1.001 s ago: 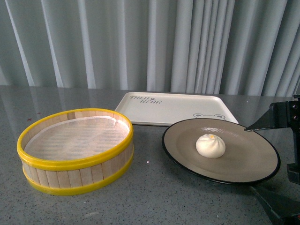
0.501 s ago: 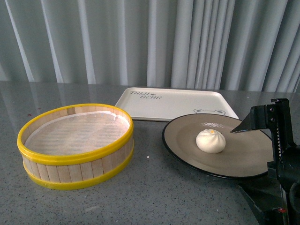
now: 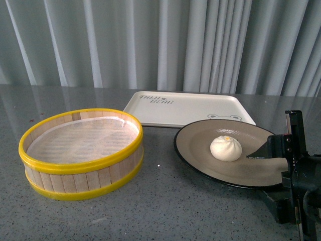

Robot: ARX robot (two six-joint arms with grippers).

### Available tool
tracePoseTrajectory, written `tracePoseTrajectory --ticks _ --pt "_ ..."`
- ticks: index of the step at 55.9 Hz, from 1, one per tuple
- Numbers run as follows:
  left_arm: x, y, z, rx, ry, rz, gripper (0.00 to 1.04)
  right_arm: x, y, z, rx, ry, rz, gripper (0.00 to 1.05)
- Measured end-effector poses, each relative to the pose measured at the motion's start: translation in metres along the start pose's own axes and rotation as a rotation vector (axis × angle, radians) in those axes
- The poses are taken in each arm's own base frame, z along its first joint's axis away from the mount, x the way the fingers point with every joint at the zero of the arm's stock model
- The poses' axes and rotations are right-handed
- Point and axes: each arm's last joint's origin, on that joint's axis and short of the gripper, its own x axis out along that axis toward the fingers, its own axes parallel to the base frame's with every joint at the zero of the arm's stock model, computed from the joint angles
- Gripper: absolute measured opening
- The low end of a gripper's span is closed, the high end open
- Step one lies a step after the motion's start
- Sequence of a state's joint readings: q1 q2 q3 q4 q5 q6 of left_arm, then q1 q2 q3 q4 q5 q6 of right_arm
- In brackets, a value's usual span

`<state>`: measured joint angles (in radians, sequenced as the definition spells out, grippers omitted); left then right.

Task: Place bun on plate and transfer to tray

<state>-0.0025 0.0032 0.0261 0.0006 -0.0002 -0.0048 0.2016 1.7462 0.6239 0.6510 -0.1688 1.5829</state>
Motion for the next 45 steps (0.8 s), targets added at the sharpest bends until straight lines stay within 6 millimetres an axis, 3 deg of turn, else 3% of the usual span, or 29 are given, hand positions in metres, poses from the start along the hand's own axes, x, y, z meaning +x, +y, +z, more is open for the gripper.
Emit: tracePoseTrajectory --ticks 3,13,29,45 --pt "0.0 0.0 0.0 0.0 0.0 0.0 0.98 0.0 0.0 0.0 0.003 0.002 -0.001 0.31" --pt "0.0 0.0 0.0 0.0 0.0 0.0 0.98 0.001 -0.001 -0.001 0.009 0.009 0.0 0.03" --pt "0.0 0.0 0.0 0.0 0.0 0.0 0.98 0.0 0.001 -0.001 0.005 0.014 0.018 0.03" --pt "0.0 0.0 0.0 0.0 0.0 0.0 0.98 -0.016 0.043 0.015 -0.02 0.015 0.151 0.03"
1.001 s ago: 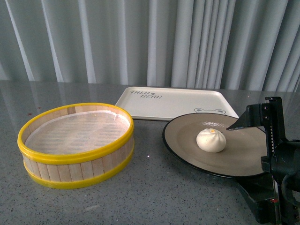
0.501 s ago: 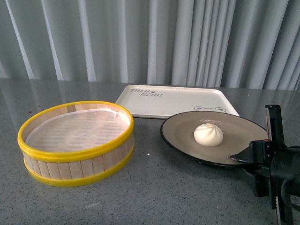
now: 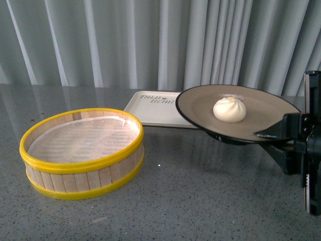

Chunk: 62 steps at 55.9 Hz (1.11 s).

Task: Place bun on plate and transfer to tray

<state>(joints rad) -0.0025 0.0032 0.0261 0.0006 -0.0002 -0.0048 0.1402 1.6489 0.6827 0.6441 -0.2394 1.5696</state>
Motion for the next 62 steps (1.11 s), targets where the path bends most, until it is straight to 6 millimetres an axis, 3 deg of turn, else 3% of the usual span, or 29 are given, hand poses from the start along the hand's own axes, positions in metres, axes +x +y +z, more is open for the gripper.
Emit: tracePoseTrajectory --ticks 11,20,38,62 --pt "0.0 0.0 0.0 0.0 0.0 0.0 0.98 0.011 0.021 0.022 -0.025 -0.029 0.009 0.03" --pt "0.0 0.0 0.0 0.0 0.0 0.0 0.98 0.032 0.029 0.039 -0.042 -0.035 -0.021 0.03" --pt "0.0 0.0 0.0 0.0 0.0 0.0 0.98 0.077 0.036 0.051 -0.088 0.004 -0.036 0.03" --pt "0.0 0.0 0.0 0.0 0.0 0.0 0.98 0.111 0.042 0.067 -0.096 0.012 -0.025 0.03"
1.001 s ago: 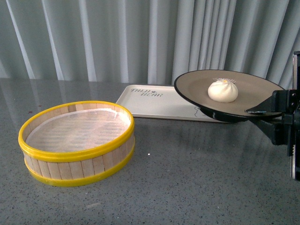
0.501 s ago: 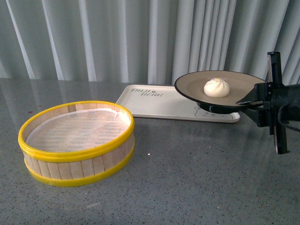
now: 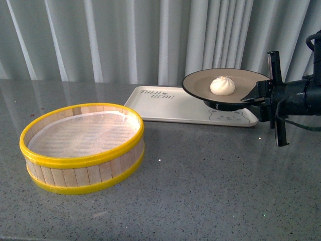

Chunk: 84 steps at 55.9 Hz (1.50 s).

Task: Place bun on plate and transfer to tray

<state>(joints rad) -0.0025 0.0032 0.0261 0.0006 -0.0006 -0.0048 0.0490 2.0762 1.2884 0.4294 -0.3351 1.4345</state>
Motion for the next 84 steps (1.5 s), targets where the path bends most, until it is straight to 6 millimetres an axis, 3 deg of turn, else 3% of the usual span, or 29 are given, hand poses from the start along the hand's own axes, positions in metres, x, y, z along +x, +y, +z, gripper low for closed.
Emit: tracePoseTrajectory --ticks 28,56,84 --pt "0.0 0.0 0.0 0.0 0.0 0.0 0.98 0.025 -0.006 0.024 0.004 0.002 -0.008 0.03" --pt "0.0 0.0 0.0 0.0 0.0 0.0 0.98 0.033 -0.028 0.041 0.03 -0.012 -0.039 0.03" --pt "0.0 0.0 0.0 0.0 0.0 0.0 0.98 0.032 -0.03 0.05 0.027 -0.016 -0.04 0.03"
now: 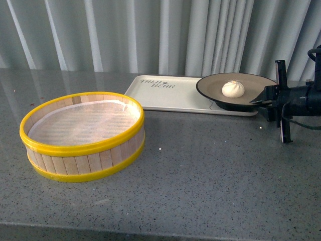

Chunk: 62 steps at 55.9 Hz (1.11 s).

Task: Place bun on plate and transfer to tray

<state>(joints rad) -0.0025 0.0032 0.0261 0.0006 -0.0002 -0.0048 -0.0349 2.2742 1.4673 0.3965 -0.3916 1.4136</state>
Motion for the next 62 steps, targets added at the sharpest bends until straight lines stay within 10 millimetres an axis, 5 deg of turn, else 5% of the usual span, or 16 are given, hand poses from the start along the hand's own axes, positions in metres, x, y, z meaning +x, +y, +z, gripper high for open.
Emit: tracePoseTrajectory --ticks 13,45,62 --pt "0.0 0.0 0.0 0.0 0.0 0.0 0.98 0.003 0.0 0.002 -0.005 0.002 0.0 0.04" --pt "0.0 0.0 0.0 0.0 0.0 0.0 0.98 -0.002 0.002 -0.002 -0.002 0.011 0.028 0.98" --pt "0.0 0.0 0.0 0.0 0.0 0.0 0.98 -0.032 0.017 -0.021 -0.004 0.009 0.066 0.96"
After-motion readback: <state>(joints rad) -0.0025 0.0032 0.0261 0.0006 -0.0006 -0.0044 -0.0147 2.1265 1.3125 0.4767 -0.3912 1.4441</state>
